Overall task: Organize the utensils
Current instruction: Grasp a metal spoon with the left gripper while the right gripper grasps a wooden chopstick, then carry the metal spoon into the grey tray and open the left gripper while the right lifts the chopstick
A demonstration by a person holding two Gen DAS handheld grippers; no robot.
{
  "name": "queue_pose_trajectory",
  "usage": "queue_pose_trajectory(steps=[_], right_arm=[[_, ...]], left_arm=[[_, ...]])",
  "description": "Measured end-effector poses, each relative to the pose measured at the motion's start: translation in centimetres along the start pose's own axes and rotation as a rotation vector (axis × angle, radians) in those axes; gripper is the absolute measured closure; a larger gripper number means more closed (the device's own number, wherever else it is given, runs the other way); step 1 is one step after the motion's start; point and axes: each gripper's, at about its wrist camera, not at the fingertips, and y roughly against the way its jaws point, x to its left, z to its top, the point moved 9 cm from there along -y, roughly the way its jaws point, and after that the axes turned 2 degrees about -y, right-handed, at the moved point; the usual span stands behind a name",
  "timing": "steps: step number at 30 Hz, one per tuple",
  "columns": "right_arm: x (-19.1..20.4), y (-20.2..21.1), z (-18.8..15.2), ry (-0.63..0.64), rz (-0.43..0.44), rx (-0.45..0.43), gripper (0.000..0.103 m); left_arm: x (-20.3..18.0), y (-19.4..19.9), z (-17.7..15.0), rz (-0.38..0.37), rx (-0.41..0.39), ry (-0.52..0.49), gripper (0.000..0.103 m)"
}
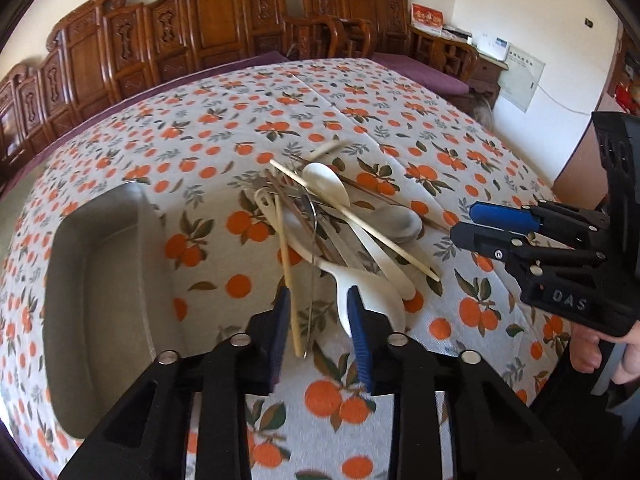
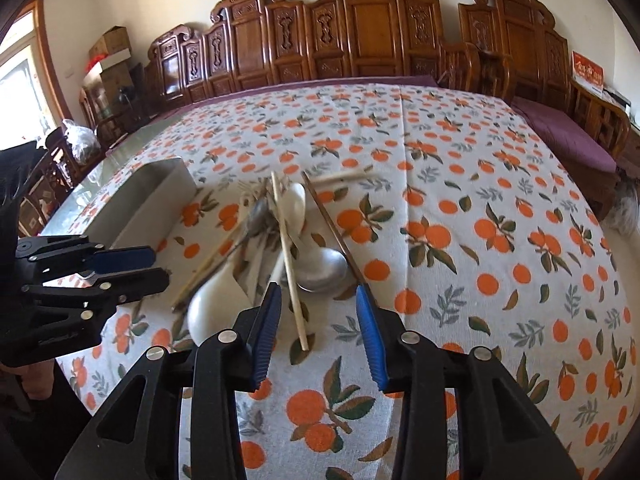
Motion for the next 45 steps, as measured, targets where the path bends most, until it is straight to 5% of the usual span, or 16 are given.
queue_pose_trajectory(steps=[20, 45], right_arm=[[0.4, -2.0, -0.3, 0.005, 0.015, 0.042, 0.066], [1.9, -4.9, -1.8, 0.13, -0.035, 0.114, 0.082]], left_arm=[[0.7, -5.6, -0.2, 0.0, 0.099, 0.004, 0.101], [0.7, 1.1, 0.8, -0.072, -0.041, 0.057, 0.102]])
